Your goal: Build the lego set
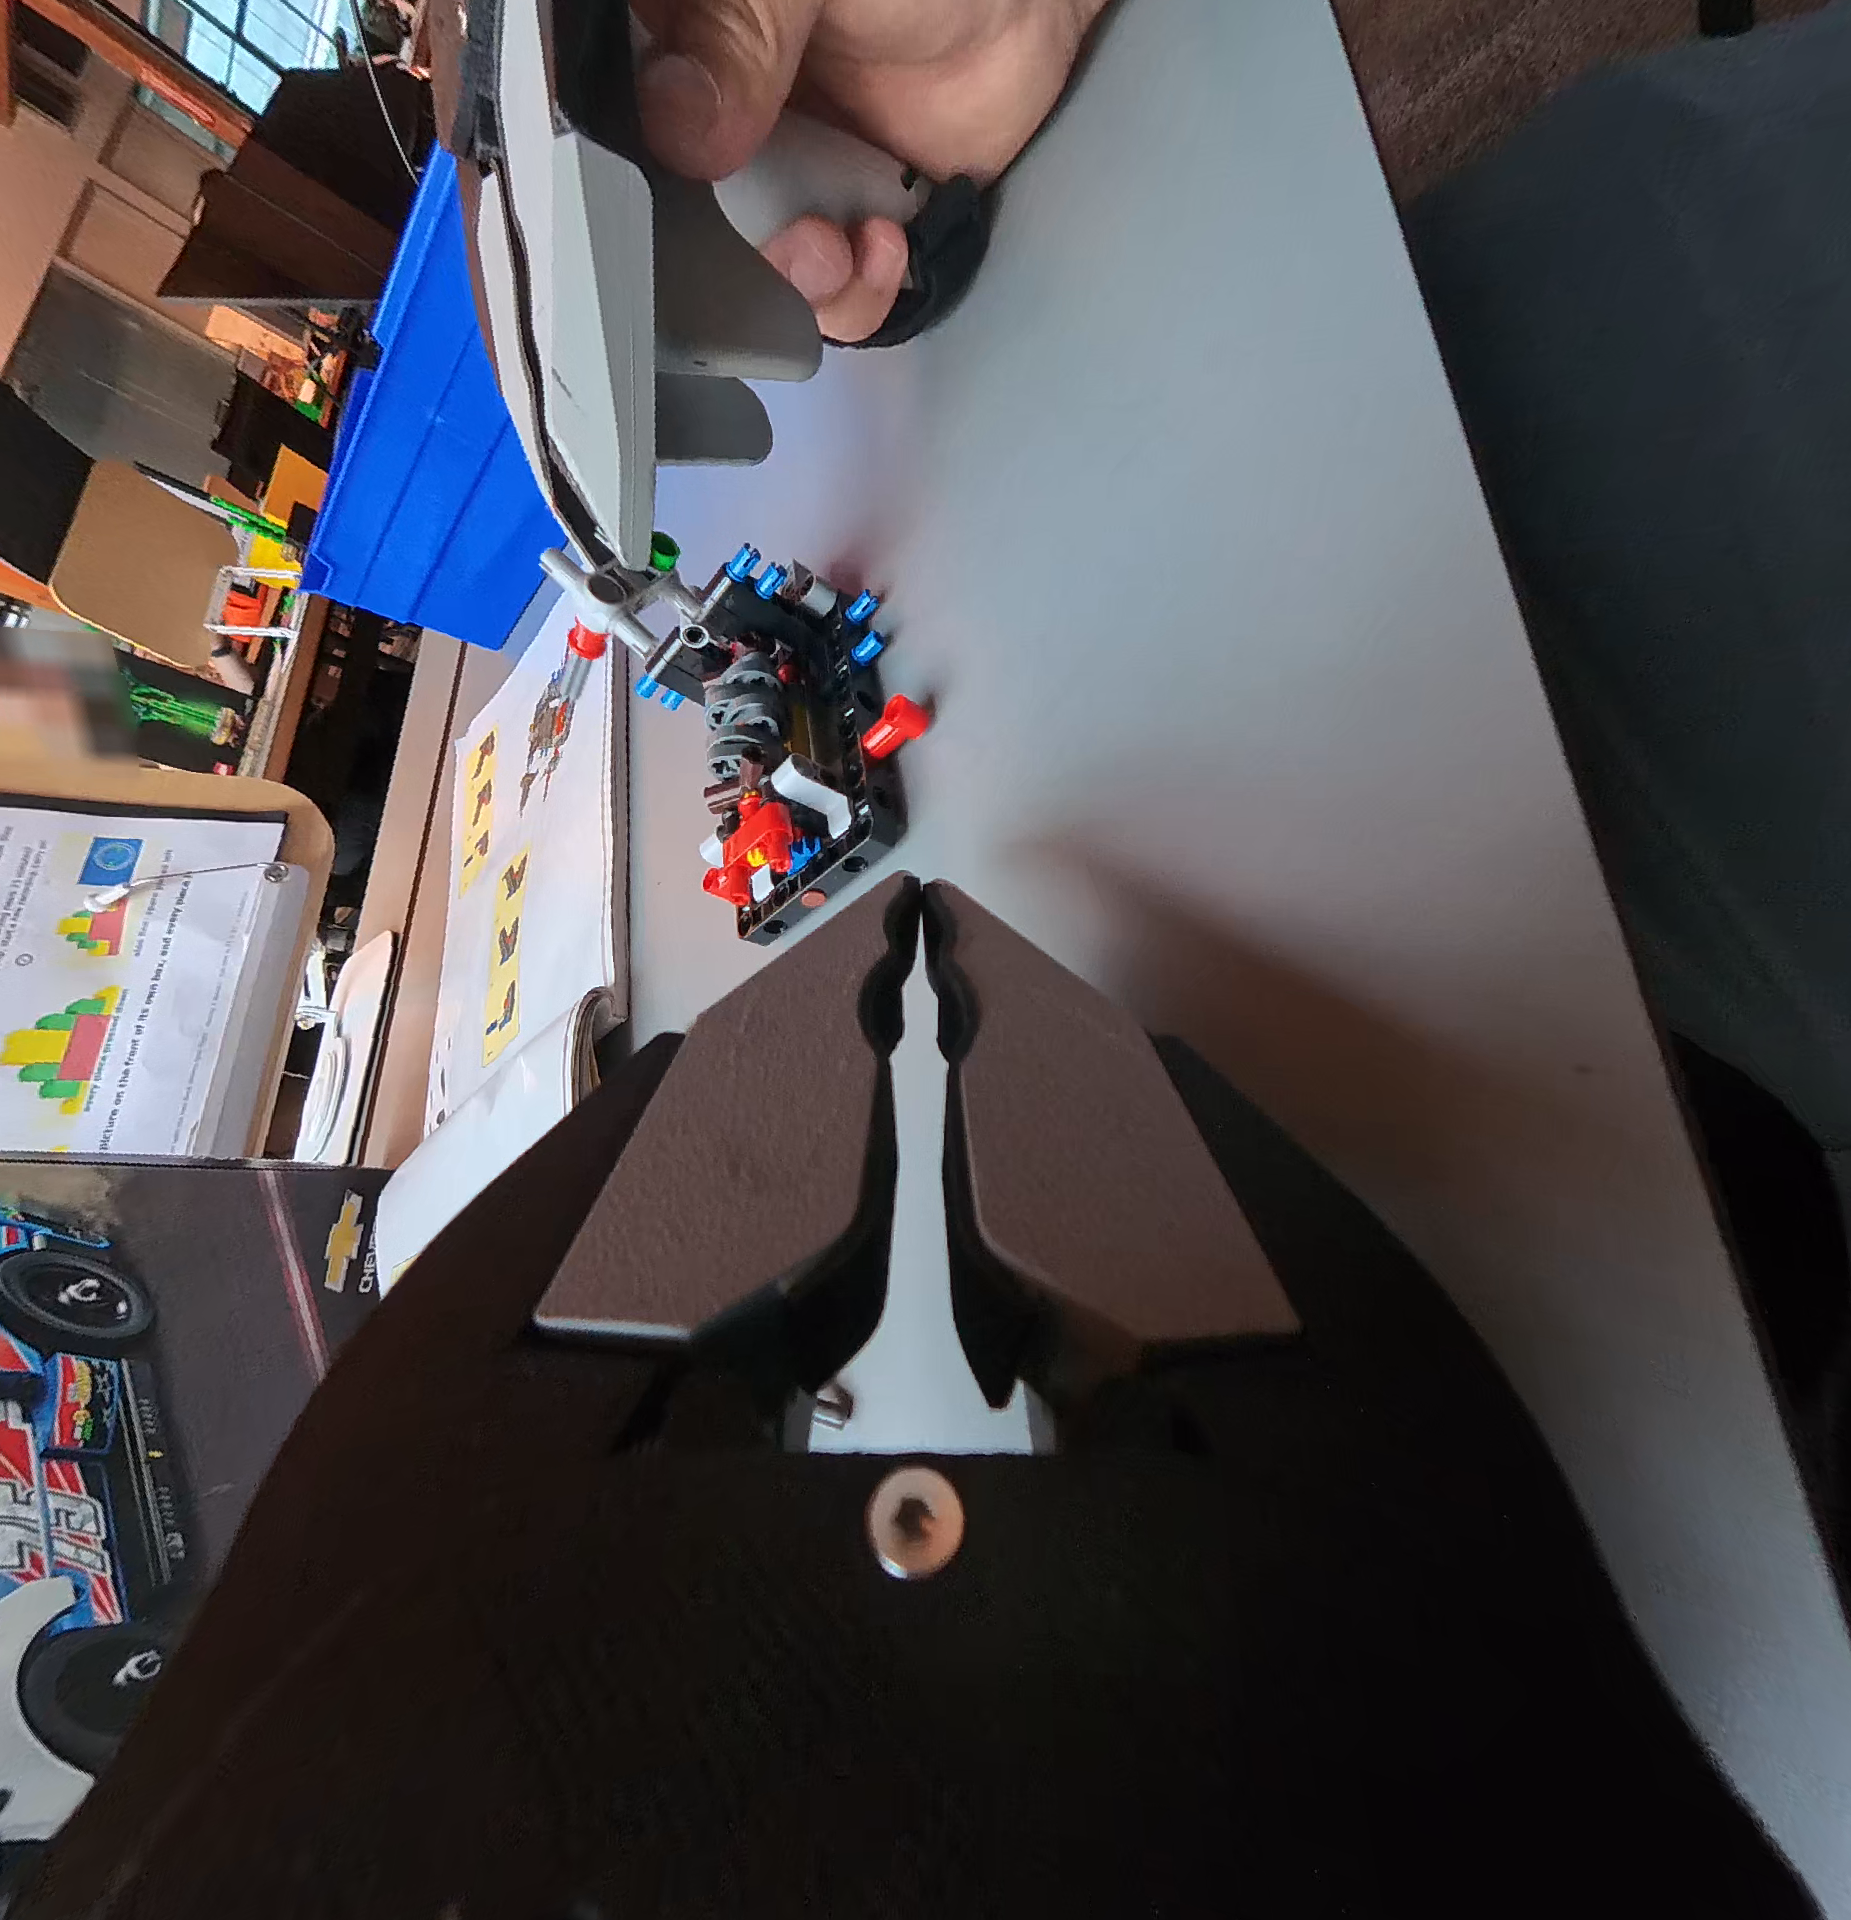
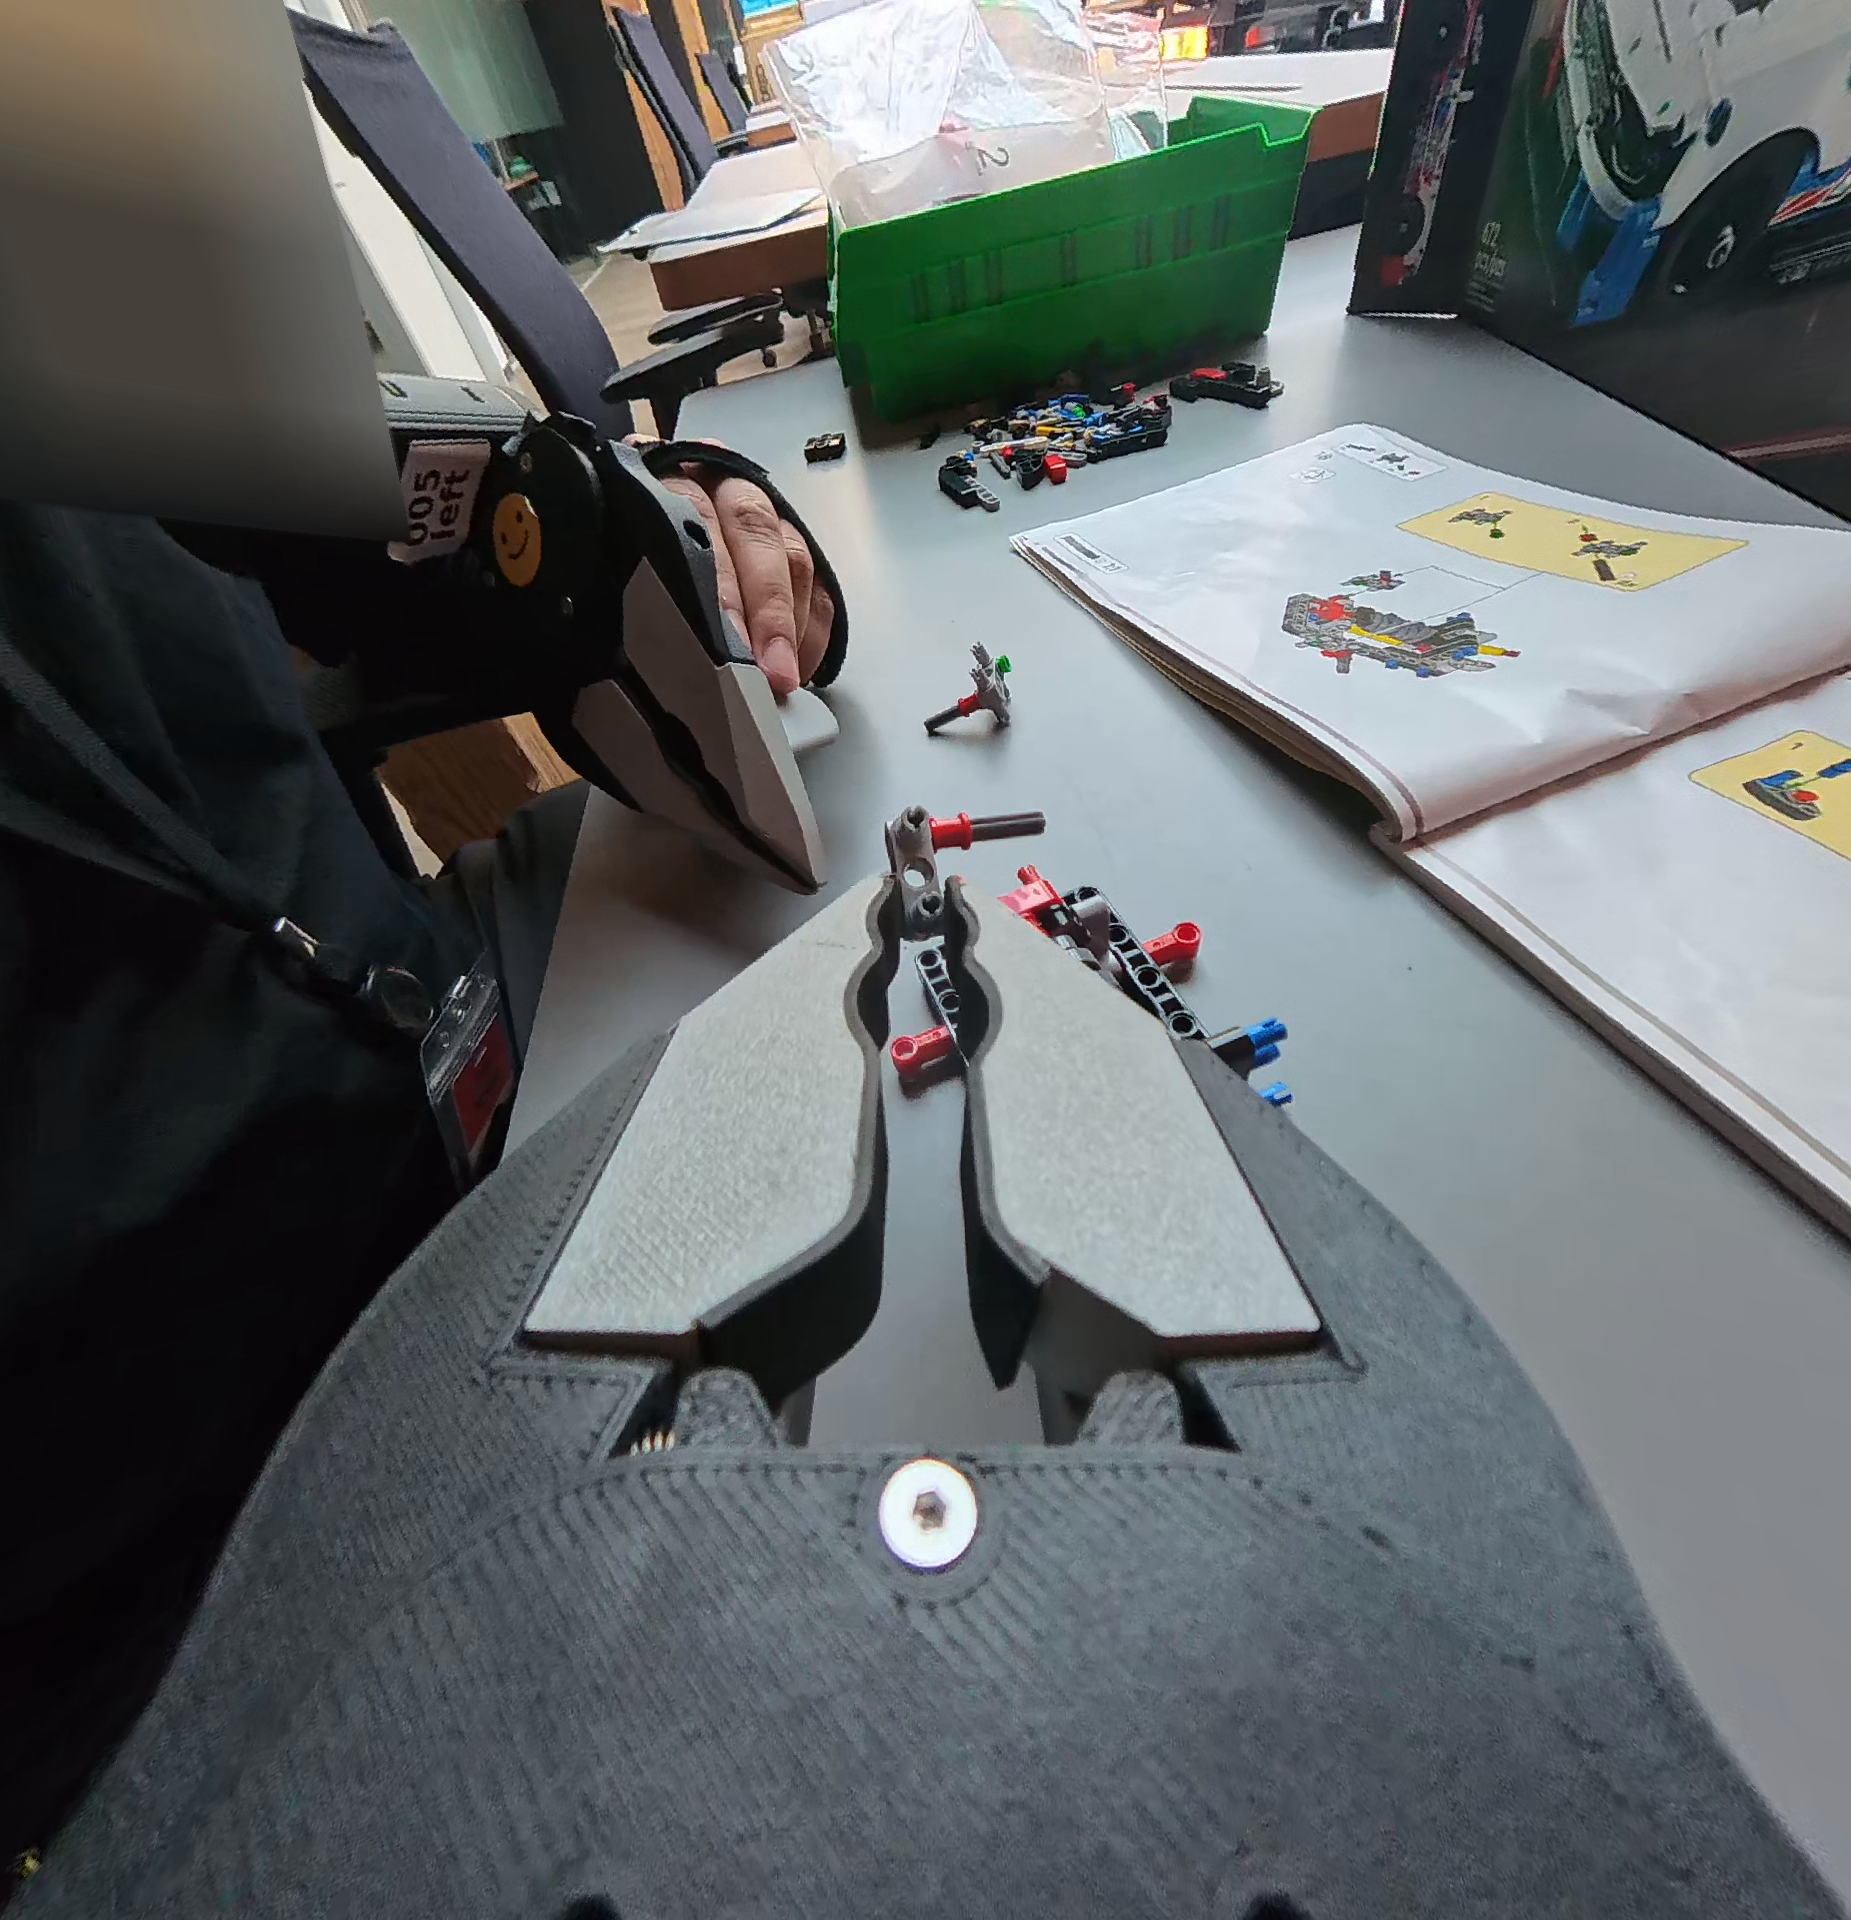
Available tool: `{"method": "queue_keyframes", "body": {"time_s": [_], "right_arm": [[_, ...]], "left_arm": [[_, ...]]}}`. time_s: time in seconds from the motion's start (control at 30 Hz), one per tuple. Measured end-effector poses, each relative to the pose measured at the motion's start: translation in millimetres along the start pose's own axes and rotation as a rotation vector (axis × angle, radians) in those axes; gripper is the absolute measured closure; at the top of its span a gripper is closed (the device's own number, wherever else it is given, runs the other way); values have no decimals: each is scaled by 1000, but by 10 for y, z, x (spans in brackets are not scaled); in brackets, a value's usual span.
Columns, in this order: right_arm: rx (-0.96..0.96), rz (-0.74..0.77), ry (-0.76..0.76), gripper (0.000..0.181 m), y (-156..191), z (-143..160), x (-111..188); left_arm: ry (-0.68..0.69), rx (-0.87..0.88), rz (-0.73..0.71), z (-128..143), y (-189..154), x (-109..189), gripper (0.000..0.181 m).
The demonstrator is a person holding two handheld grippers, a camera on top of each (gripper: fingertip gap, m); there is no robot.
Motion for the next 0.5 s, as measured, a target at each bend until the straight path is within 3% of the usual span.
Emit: {"method": "queue_keyframes", "body": {"time_s": [0.33,0.5], "right_arm": [[1,0,-19,176,0,-8,21],[-3,3,-26,176,-5,-10,29]], "left_arm": [[5,11,-12,15,27,-2,181],[-58,99,-80,-9,176,69,181]]}}
Point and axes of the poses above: each gripper's, where its closed fingertips meet, x back along the fingers, z out of its underside, y = z × x across the jaws, the point moved 9 cm from there along x, back along the fingers, and after that the axes turned 10 degrees about x, right-handed, at the moved point
